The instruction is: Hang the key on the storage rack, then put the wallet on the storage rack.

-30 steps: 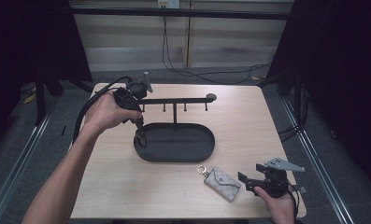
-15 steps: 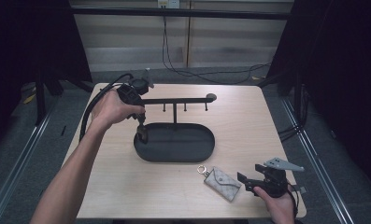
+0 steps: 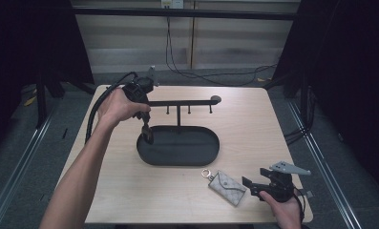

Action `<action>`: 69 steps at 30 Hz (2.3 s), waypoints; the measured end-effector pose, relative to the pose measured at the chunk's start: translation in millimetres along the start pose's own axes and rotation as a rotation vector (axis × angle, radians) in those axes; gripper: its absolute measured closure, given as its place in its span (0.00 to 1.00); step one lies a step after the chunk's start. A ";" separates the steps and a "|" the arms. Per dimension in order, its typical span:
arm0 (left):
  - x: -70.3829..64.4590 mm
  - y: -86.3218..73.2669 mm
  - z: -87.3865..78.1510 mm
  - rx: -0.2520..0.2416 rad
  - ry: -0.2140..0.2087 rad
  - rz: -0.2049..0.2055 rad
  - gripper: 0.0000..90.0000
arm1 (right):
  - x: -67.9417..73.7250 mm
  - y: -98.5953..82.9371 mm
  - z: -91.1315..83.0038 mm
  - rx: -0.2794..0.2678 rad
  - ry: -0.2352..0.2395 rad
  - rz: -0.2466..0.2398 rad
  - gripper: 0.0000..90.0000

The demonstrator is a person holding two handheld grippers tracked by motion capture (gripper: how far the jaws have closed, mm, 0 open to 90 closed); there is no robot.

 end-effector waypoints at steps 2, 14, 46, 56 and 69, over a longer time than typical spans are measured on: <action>-1.2 1.0 1.2 0.014 0.002 -0.002 0.78 | -0.1 0.0 0.3 0.001 0.004 0.000 0.18; 3.3 6.9 3.9 -0.005 0.011 -0.013 0.78 | -0.3 -0.1 0.3 0.001 0.010 0.002 0.18; 10.5 -36.4 -5.4 -0.283 -0.043 -0.027 0.31 | -0.5 0.4 2.1 0.006 0.000 0.002 0.18; 9.0 -60.4 -10.2 -0.383 -0.083 0.006 0.24 | -0.7 0.6 2.2 0.006 -0.003 0.002 0.18; 12.9 -93.9 -5.3 -0.500 -0.145 0.000 0.20 | -1.8 1.4 4.0 0.007 -0.003 0.003 0.18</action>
Point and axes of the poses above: each handheld gripper's, and its own axes: z roughly forward along the jaws, y roughly out of its top, x roughly to its left, the point moved 3 cm from there along z, roughly forward along the jaws, and after that the axes turned 9 degrees about -x, right-handed, at the moved point
